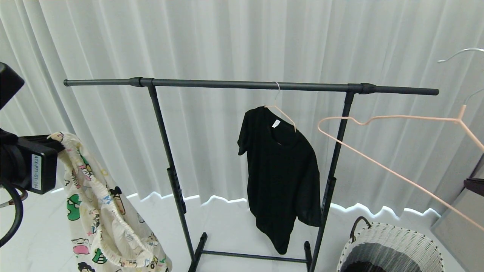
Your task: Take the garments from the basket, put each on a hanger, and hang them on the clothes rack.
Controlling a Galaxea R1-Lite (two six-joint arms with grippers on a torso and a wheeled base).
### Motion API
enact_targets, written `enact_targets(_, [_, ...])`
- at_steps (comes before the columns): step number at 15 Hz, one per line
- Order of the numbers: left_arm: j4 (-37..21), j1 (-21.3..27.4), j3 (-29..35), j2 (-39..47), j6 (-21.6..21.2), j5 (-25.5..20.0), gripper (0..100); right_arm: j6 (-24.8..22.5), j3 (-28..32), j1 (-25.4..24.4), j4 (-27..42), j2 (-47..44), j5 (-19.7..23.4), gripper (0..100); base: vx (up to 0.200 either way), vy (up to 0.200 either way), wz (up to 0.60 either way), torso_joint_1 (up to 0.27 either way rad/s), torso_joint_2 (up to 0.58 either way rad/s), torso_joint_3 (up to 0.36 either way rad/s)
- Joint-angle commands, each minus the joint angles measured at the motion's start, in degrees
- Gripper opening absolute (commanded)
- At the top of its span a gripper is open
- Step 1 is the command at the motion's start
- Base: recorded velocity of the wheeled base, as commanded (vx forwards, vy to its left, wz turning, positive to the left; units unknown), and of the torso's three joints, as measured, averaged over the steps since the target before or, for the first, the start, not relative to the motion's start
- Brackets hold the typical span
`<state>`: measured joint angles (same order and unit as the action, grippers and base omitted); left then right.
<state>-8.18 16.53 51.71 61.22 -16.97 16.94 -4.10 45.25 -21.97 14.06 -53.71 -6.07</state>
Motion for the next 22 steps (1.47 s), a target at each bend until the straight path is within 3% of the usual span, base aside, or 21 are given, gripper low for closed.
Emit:
enact_targets(1, [0.01,0.26,-0.56,0.04,0.09,0.02,0,0.23,0.01,-3.70,-0.08,0.19,0.18,0,-0.200,0.000,0.00,0.002,0.00,0.002])
enact_targets(4, [0.01,2.54,-1.70,-0.23,0.45,-0.16,0,2.16,-0.69,-10.99,-0.26,-1.57,4.23,0,0.000,0.000,0.00,0.000,0.00,0.000])
enact_targets(7, [0.01,5.88,-1.53,2.41,4.14,-0.33,0,9.02,-3.06,-24.26,-1.22,-2.98,4.49,0,0.000,0.000,0.00,0.000,0.00,0.000])
enact_targets(11, [0.01,7.29,6.91,11.20,10.38,5.20,0,12.62,-5.61,-35.69,-9.13,-7.99,4.23,0,0.000,0.000,0.00,0.000,0.00,0.000])
enact_targets(18, [0.01,10.54,15.61,20.69,22.33,9.86,0,14.47,-5.35,-37.89,-23.81,-21.87,2.47,0,0.000,0.000,0.00,0.000,0.00,0.000])
enact_targets(22, [0.01,11.51,16.14,21.57,24.00,10.56,0,17.89,-4.12,-37.89,-32.51,-29.17,-2.10,0,0.000,0.000,0.00,0.000,0.00,0.000])
